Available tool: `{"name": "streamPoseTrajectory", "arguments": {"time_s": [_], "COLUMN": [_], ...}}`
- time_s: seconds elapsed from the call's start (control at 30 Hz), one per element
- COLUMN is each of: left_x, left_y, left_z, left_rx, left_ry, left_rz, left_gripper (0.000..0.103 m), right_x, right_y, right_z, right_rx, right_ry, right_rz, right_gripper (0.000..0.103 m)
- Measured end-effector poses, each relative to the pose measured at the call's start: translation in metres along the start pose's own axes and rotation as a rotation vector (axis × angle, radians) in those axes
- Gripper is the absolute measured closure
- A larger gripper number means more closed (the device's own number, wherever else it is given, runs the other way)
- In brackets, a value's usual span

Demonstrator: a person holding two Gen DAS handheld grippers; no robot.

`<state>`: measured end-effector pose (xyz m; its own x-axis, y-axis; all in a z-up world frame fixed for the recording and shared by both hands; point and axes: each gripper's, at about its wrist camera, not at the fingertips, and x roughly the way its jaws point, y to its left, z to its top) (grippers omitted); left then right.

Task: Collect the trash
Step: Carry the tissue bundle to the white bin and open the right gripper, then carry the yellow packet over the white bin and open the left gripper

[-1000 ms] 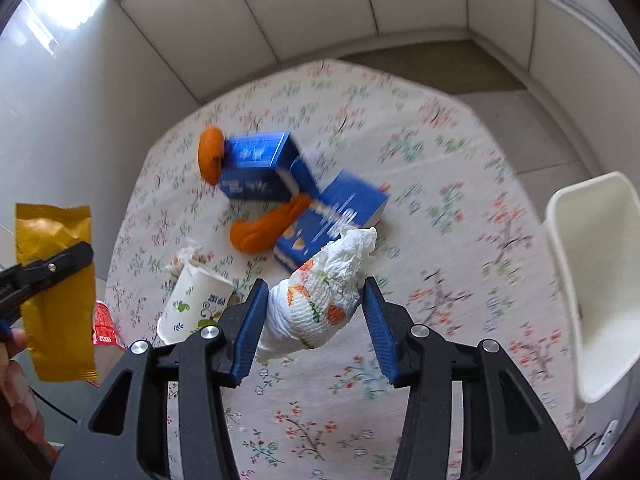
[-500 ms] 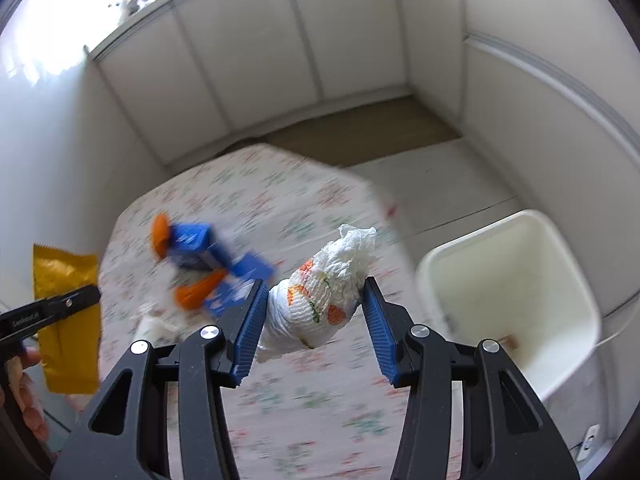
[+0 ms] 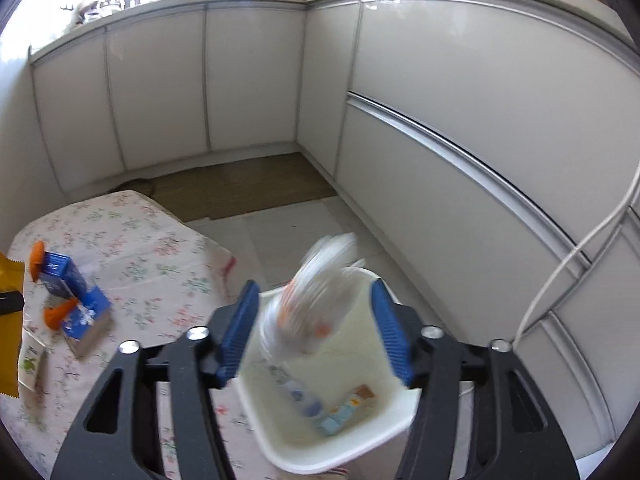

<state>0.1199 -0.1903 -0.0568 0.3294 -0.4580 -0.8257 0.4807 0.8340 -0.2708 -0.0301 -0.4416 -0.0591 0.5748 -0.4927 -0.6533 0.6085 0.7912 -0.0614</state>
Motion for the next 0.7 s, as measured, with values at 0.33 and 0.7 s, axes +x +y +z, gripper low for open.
{"name": "streamPoseTrajectory", "arguments": {"time_s": [0.33,0.7], "left_x": [0.029,0.061], "left_y": [-0.08,-0.181], "left_z": [-0.004,0.005], "left_rx": [0.079,0.161], "left_ry": [-0.017,-0.016], "left_rz": [-0.102,-0.253], "left_gripper": [0.099,0.098], "right_x": [-0.023,-0.036], "right_y": [-0.065,-0.115], "right_z": [0.012,0.017], "right_rx": [0.106,0.19], "right_ry": [-0.068,-0.08], "right_rz": [-0.075,-0.141], "right_gripper": [0.013,0.011]}}
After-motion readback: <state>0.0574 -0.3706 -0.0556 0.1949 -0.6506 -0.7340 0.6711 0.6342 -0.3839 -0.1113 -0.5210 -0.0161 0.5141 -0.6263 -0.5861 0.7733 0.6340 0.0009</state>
